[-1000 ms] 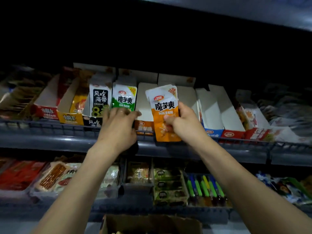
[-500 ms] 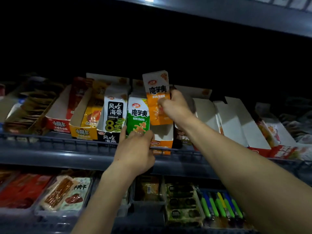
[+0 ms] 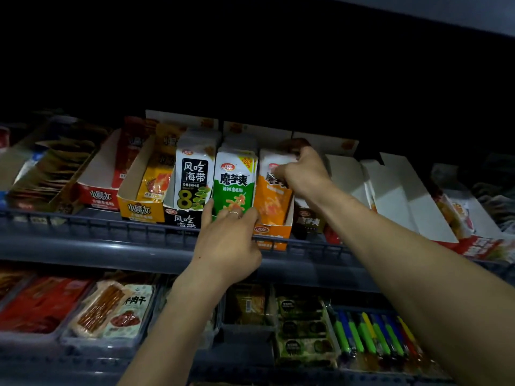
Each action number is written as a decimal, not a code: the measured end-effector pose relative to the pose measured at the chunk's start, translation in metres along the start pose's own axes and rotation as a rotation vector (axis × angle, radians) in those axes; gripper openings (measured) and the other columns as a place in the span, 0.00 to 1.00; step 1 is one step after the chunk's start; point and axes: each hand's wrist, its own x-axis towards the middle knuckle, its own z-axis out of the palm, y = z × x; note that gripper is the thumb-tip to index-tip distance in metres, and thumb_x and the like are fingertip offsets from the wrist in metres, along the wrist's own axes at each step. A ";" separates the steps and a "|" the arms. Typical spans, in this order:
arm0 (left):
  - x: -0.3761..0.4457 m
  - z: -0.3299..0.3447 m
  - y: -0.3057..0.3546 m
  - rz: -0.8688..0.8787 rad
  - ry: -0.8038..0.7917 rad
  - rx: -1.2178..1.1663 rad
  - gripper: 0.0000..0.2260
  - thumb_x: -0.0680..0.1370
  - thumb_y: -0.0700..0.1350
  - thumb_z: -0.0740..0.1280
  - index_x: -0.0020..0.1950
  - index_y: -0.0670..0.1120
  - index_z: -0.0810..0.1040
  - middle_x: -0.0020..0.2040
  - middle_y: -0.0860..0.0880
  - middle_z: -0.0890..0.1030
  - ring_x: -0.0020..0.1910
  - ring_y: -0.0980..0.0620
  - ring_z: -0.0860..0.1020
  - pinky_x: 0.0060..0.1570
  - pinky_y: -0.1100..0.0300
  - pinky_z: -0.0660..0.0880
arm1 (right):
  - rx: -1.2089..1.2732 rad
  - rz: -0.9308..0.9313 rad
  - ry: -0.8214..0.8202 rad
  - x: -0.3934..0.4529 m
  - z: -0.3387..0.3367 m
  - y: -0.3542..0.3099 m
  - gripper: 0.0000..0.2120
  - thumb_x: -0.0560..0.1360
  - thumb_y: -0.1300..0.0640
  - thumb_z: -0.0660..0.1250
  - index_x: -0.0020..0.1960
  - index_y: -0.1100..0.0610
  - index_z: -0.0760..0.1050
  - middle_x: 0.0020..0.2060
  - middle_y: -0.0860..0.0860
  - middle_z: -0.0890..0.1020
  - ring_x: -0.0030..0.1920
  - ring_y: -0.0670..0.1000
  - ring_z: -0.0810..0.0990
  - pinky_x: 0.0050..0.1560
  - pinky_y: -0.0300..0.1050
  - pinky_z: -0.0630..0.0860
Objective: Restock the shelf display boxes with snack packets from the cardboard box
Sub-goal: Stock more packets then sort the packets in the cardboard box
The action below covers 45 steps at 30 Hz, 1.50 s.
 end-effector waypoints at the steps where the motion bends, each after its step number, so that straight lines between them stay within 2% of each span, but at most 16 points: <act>1: 0.000 0.001 0.000 0.000 0.004 0.001 0.18 0.72 0.49 0.64 0.61 0.53 0.68 0.57 0.52 0.76 0.63 0.49 0.71 0.74 0.44 0.43 | -0.091 -0.033 -0.009 0.002 -0.003 -0.004 0.18 0.75 0.63 0.70 0.62 0.52 0.72 0.46 0.48 0.79 0.42 0.47 0.79 0.37 0.33 0.75; 5: 0.001 0.003 0.000 -0.003 0.029 0.011 0.18 0.73 0.47 0.64 0.62 0.54 0.68 0.56 0.53 0.76 0.62 0.49 0.71 0.75 0.45 0.43 | -0.633 -0.226 -0.113 0.019 -0.008 -0.014 0.16 0.75 0.62 0.68 0.62 0.58 0.75 0.55 0.55 0.80 0.54 0.53 0.79 0.44 0.39 0.72; 7: 0.001 0.004 0.000 -0.010 0.032 0.010 0.17 0.73 0.46 0.63 0.61 0.54 0.68 0.55 0.53 0.76 0.61 0.49 0.71 0.75 0.45 0.43 | -0.896 -0.306 -0.240 0.022 -0.005 -0.020 0.22 0.72 0.60 0.71 0.65 0.57 0.72 0.58 0.55 0.79 0.57 0.55 0.78 0.47 0.43 0.75; 10: 0.002 0.003 0.000 -0.014 0.030 -0.010 0.14 0.73 0.47 0.63 0.58 0.55 0.68 0.52 0.54 0.76 0.59 0.50 0.71 0.74 0.45 0.42 | -1.127 -0.382 -0.297 0.026 -0.001 -0.028 0.22 0.72 0.60 0.71 0.64 0.56 0.71 0.57 0.55 0.78 0.57 0.57 0.78 0.49 0.48 0.77; 14: 0.002 0.004 -0.001 -0.025 0.044 -0.055 0.13 0.73 0.47 0.64 0.56 0.54 0.70 0.51 0.55 0.77 0.58 0.50 0.72 0.74 0.46 0.42 | -1.149 -0.372 -0.271 0.036 0.006 -0.027 0.16 0.75 0.64 0.65 0.62 0.57 0.70 0.45 0.55 0.74 0.50 0.57 0.78 0.46 0.49 0.76; 17: 0.002 0.007 -0.001 -0.025 0.066 -0.044 0.13 0.72 0.47 0.64 0.56 0.55 0.69 0.51 0.55 0.76 0.57 0.51 0.72 0.74 0.46 0.43 | -1.168 -0.393 -0.300 0.046 0.013 -0.020 0.24 0.77 0.62 0.62 0.71 0.55 0.63 0.52 0.56 0.75 0.49 0.56 0.75 0.46 0.49 0.75; 20: 0.003 0.009 -0.003 -0.017 0.085 -0.042 0.12 0.72 0.47 0.64 0.54 0.55 0.69 0.50 0.56 0.76 0.55 0.51 0.72 0.73 0.46 0.43 | -1.244 -0.439 -0.260 0.056 0.016 -0.015 0.26 0.77 0.59 0.64 0.73 0.53 0.60 0.60 0.58 0.75 0.56 0.58 0.76 0.50 0.49 0.75; 23: 0.002 0.012 -0.005 0.000 0.107 -0.040 0.11 0.72 0.46 0.63 0.52 0.55 0.69 0.47 0.56 0.74 0.53 0.51 0.72 0.73 0.45 0.45 | -1.238 -0.447 -0.247 0.060 0.018 -0.011 0.29 0.76 0.59 0.65 0.74 0.52 0.59 0.62 0.58 0.74 0.60 0.60 0.75 0.54 0.50 0.74; 26: 0.002 0.013 -0.006 0.000 0.105 -0.038 0.11 0.72 0.46 0.63 0.52 0.55 0.69 0.48 0.56 0.74 0.53 0.51 0.72 0.73 0.46 0.44 | -1.169 -0.381 -0.293 0.059 0.016 -0.010 0.30 0.76 0.59 0.64 0.75 0.52 0.57 0.60 0.57 0.74 0.57 0.59 0.76 0.50 0.49 0.73; 29: 0.002 0.013 -0.006 0.000 0.111 -0.051 0.12 0.72 0.46 0.64 0.53 0.55 0.69 0.50 0.56 0.75 0.55 0.51 0.72 0.73 0.47 0.43 | -1.191 -0.316 -0.358 0.056 0.010 -0.021 0.16 0.79 0.60 0.60 0.66 0.56 0.66 0.41 0.51 0.71 0.44 0.53 0.74 0.49 0.49 0.74; 31: 0.002 0.014 -0.006 -0.001 0.110 -0.045 0.12 0.72 0.47 0.64 0.54 0.55 0.69 0.51 0.56 0.75 0.55 0.52 0.72 0.73 0.47 0.43 | -1.218 -0.300 -0.366 0.054 0.006 -0.028 0.05 0.80 0.60 0.58 0.55 0.57 0.69 0.35 0.50 0.67 0.41 0.52 0.72 0.52 0.48 0.74; 35: 0.001 0.014 -0.006 0.004 0.110 -0.039 0.11 0.72 0.48 0.64 0.54 0.56 0.69 0.50 0.57 0.74 0.55 0.52 0.71 0.73 0.46 0.43 | -1.217 -0.290 -0.355 0.051 0.003 -0.036 0.09 0.81 0.59 0.56 0.44 0.58 0.69 0.33 0.50 0.67 0.33 0.48 0.68 0.46 0.45 0.69; 37: 0.001 0.014 -0.006 0.001 0.112 -0.042 0.11 0.73 0.48 0.64 0.53 0.56 0.68 0.50 0.57 0.74 0.55 0.53 0.71 0.73 0.46 0.43 | -1.213 -0.289 -0.372 0.048 0.007 -0.034 0.07 0.80 0.59 0.58 0.55 0.59 0.73 0.38 0.52 0.72 0.37 0.49 0.72 0.46 0.45 0.70; 38: 0.001 0.015 -0.005 0.000 0.113 -0.040 0.11 0.73 0.48 0.64 0.54 0.56 0.68 0.50 0.57 0.74 0.55 0.53 0.71 0.73 0.47 0.42 | -1.205 -0.305 -0.372 0.049 0.008 -0.029 0.14 0.79 0.59 0.60 0.64 0.59 0.70 0.46 0.54 0.75 0.45 0.52 0.76 0.49 0.46 0.72; 40: 0.000 0.015 -0.005 -0.001 0.111 -0.033 0.12 0.72 0.47 0.64 0.55 0.55 0.69 0.51 0.57 0.74 0.56 0.52 0.71 0.73 0.48 0.41 | -1.170 -0.358 -0.338 0.051 0.013 -0.018 0.29 0.76 0.58 0.65 0.75 0.54 0.60 0.64 0.57 0.73 0.62 0.58 0.74 0.60 0.50 0.73; 45: 0.001 0.016 -0.005 0.007 0.111 -0.020 0.15 0.71 0.48 0.64 0.57 0.54 0.70 0.53 0.55 0.75 0.58 0.51 0.71 0.74 0.47 0.41 | -1.118 -0.445 -0.181 0.052 0.017 -0.004 0.32 0.72 0.58 0.68 0.73 0.53 0.61 0.69 0.58 0.66 0.66 0.62 0.69 0.62 0.54 0.70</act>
